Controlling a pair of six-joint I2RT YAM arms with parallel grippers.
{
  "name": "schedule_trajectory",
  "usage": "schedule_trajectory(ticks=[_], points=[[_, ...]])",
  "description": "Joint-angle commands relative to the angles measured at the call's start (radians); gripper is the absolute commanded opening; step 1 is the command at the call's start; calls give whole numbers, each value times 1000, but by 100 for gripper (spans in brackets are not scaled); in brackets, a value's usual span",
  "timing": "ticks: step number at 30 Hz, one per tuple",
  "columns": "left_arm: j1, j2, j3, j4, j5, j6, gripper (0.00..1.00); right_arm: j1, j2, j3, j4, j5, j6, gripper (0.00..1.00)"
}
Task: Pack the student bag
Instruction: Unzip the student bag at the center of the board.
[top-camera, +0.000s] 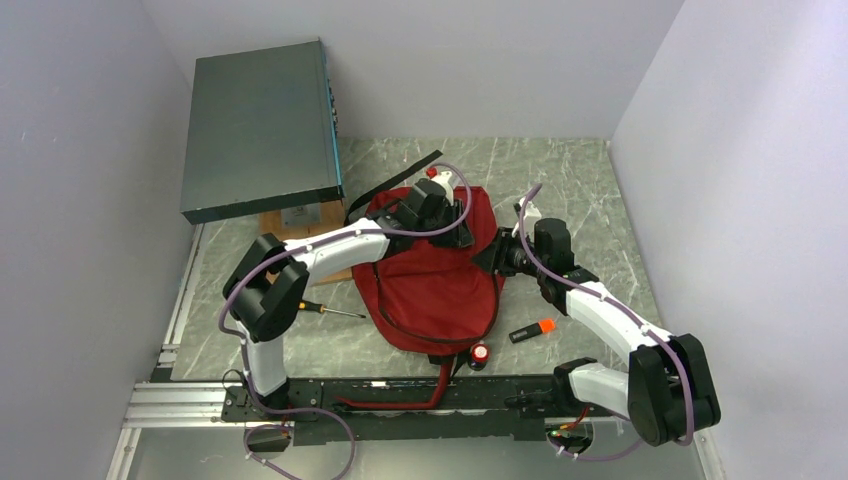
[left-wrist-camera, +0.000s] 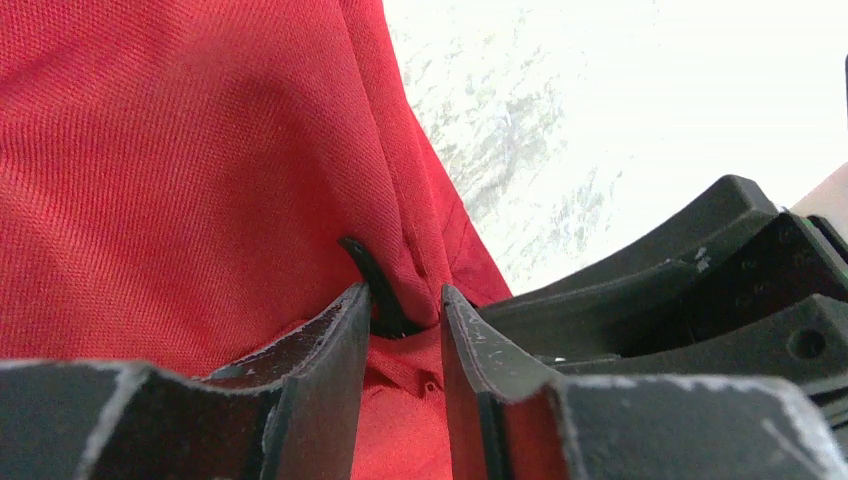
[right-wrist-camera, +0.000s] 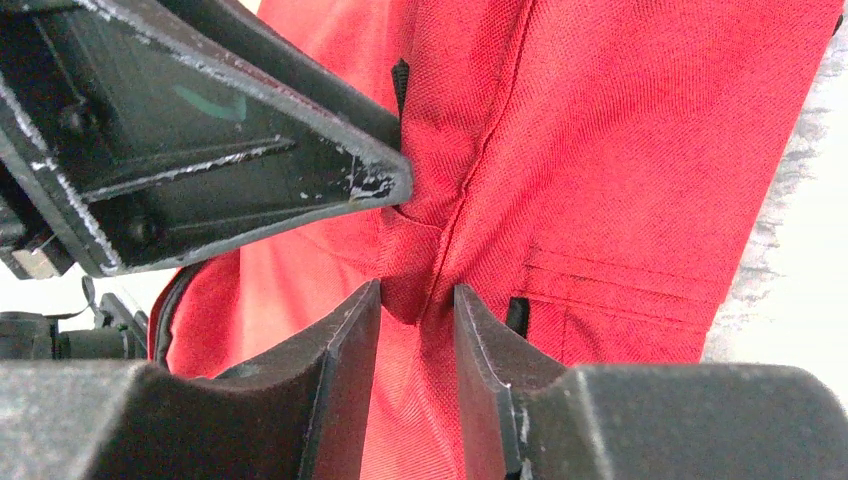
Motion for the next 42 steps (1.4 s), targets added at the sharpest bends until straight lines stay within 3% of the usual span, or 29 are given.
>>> schedule_trajectory(ticks=[1,9,15,21,34,38,42], points=[[5,18,64,25,9,21,37,0,1,0,67,-53,-1,34],[23,24,52,45,25,1,35,-2,10,0,72,-62,-2,32],[30,21,34,105,81,-16,22,-1,21,8,74,-72,1,29],[30,-31,8,103,66,1,0,-2,26,10,80,-63,0,33],[30,-110,-81,151,91,-31,0,-1,51,26,95,-59,-5,45],[30,-119,-93,147,94,-41,3,-1,91,37,119,-45,23,37],[32,-119,-101,132,80,-35,4,-2,107,38,127,-44,49,11]])
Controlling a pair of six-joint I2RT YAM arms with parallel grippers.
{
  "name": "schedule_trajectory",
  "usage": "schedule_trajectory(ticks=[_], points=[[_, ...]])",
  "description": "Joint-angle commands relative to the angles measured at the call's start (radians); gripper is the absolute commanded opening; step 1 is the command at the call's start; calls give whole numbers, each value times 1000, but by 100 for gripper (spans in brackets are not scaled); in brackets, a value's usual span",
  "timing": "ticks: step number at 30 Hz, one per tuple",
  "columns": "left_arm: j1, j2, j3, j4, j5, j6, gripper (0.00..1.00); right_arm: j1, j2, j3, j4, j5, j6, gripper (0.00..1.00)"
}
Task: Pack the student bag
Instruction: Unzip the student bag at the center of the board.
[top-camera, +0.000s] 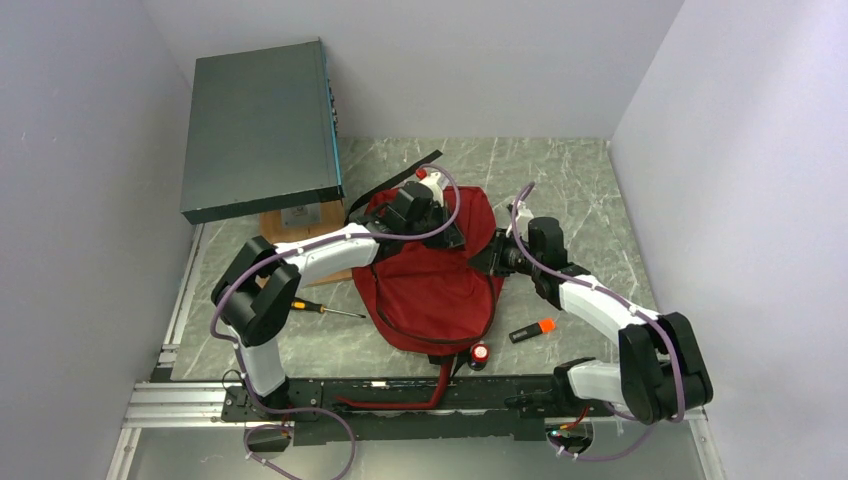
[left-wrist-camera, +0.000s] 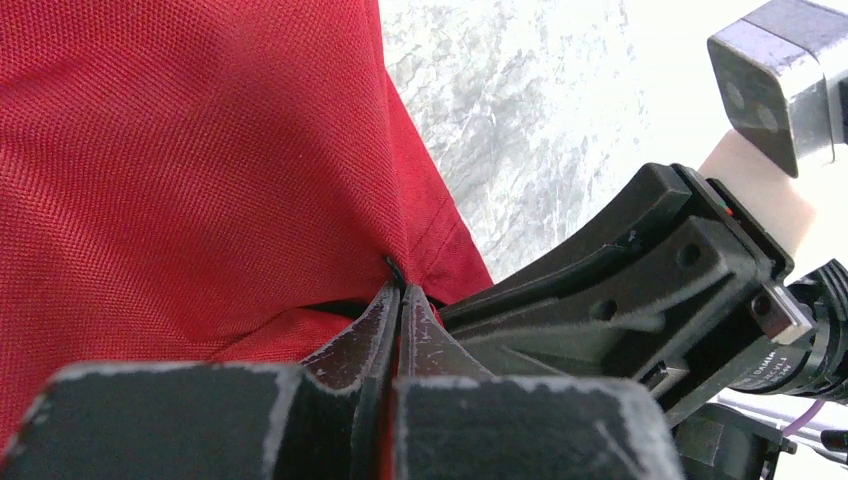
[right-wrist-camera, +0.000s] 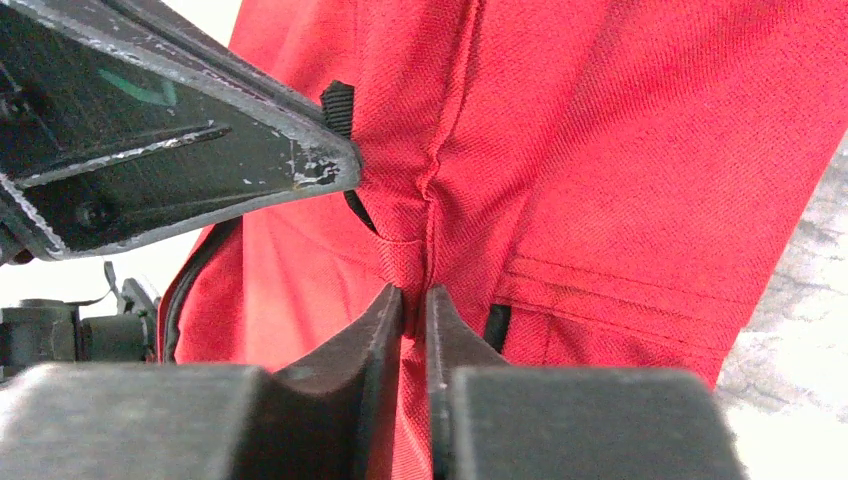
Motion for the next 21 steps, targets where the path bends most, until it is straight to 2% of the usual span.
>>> schedule_trajectory(ticks=[1,2,7,15,21], points=[[-1,-67,0,23,22,-7,3,-1,9,28,66,15,29,4],[-1,-68,0,21,17,-4,2,-1,5,24,63,20,29,0],[6,-82,-8,1,-14,8,2,-4,-25,0,48,73,34,0],[10,-73,-39,44,24,-13,20,-13,-13,-11,88,30,79,0],[10,-39,-11,57,40,-2,26,-15,-8,-8,89,13,79,0]])
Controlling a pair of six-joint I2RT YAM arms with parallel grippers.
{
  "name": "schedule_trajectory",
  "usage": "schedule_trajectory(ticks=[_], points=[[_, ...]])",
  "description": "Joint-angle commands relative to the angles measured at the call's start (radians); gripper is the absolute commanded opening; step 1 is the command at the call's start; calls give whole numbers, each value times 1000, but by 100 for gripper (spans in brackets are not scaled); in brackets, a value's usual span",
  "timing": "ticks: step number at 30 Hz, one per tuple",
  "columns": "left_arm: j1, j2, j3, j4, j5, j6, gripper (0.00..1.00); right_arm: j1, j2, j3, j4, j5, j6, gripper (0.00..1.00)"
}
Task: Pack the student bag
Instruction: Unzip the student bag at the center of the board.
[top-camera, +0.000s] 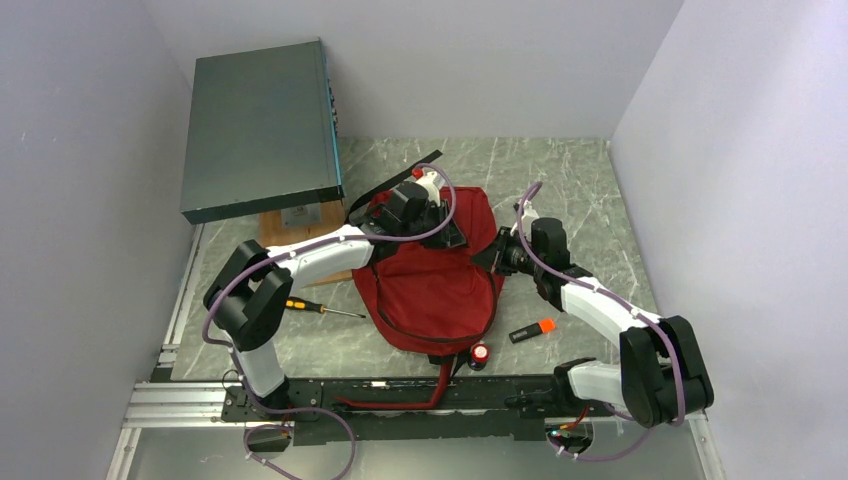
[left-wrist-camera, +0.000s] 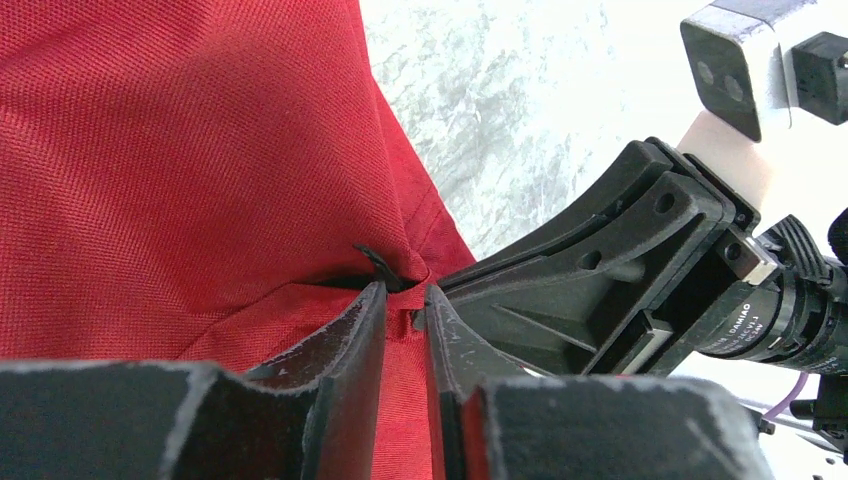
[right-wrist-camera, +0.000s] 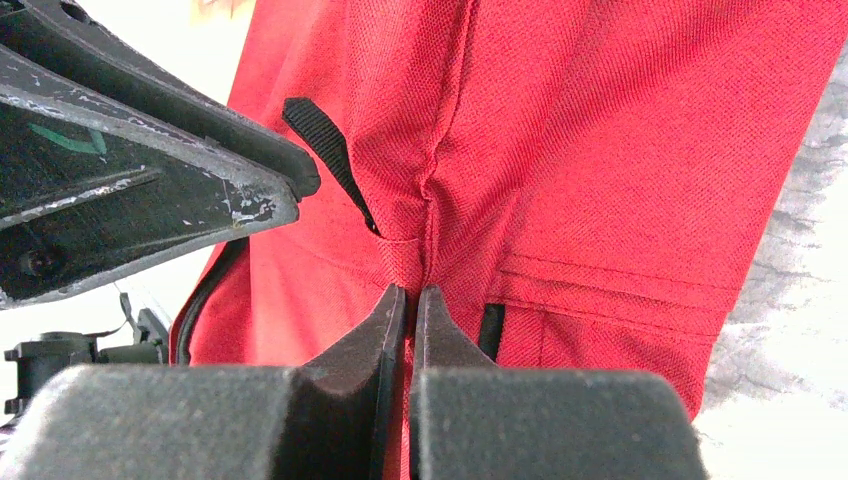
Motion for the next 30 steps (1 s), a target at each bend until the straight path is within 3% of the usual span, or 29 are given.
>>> schedule_trajectory(ticks=[1,4,8,21,24,28,30], points=[[2,12,41,34,33,7,29,-5,-1,5,67,-22,13,0],[3,31,75,11,37,7,36,-4,-2,11,60,-28,8,0],[2,31,55,22,31,-3,24,-4,-8,11,59,-22,3,0],[2,49,53,12,18,-18,26,-4,3,19,62,-32,2,0],[3,53,54,13,12,-22,19,-4,1,19,61,-30,0,0],[2,40,65,-22,-49,9,0,-4,-7,18,50,-9,3,0],[2,22,76,-91,-135,32,0,-4,-18,11,45,14,18,0]])
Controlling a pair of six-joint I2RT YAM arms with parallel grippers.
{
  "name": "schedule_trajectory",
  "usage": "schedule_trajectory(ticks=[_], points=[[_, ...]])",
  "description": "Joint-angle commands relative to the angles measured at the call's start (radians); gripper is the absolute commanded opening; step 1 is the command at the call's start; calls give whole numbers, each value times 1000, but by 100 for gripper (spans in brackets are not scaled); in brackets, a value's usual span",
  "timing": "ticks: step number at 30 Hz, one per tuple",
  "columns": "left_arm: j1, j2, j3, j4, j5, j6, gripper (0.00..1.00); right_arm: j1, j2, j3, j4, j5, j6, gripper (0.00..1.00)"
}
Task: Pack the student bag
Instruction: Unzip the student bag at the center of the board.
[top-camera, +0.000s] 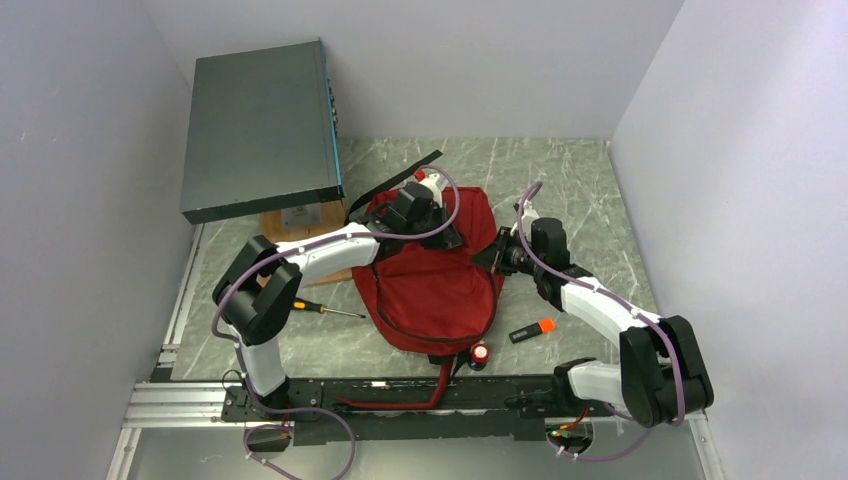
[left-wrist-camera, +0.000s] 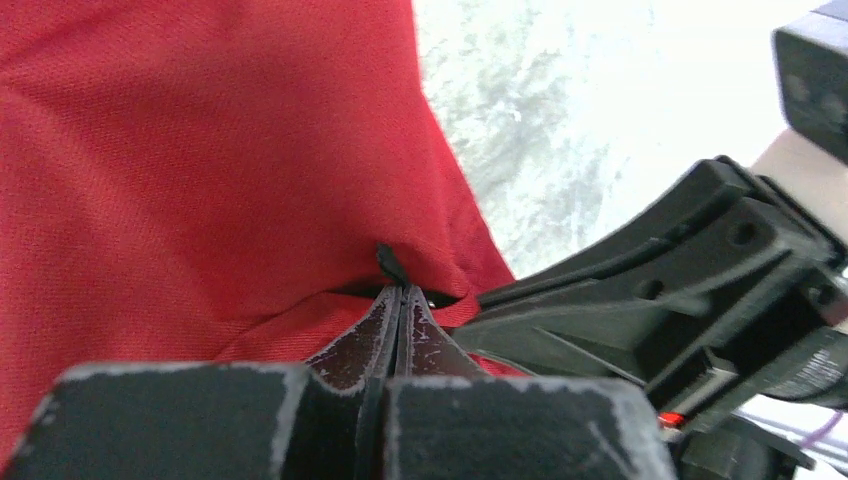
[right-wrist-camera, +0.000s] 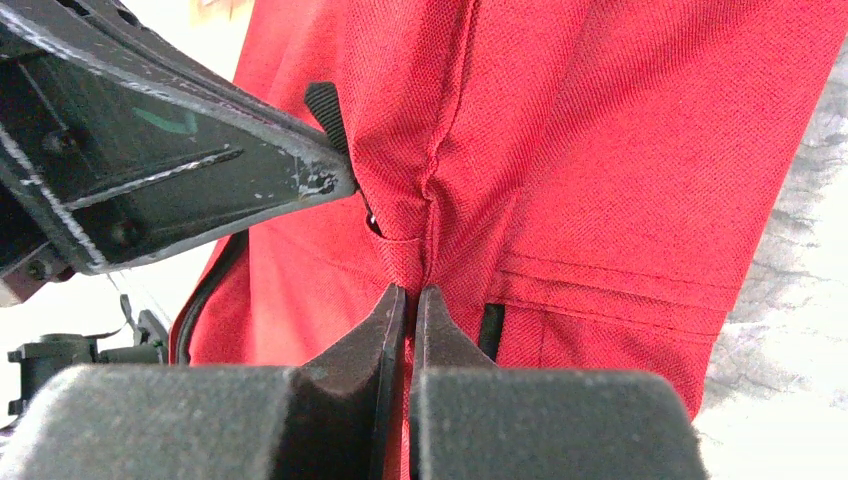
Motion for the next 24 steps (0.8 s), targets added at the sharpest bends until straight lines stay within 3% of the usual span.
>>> schedule_trajectory(ticks=[1,6,10,19,24], points=[[2,-44,37,-100,-184,46,0,-3,-24,7,44,26,24,0],[-7,-139,-12,-288,-539,7,0,-6,-65,-31,-2,181,101,0],[-10,-250,-114,-342,-679,0,0,-19,-94,-64,-3,236,150,0],[-6,-423,-310,-310,-701,92,0,-23,-107,-65,17,192,82,0],[-5,-450,-345,-262,-633,133,0,-19,-62,31,-91,48,-80,0]])
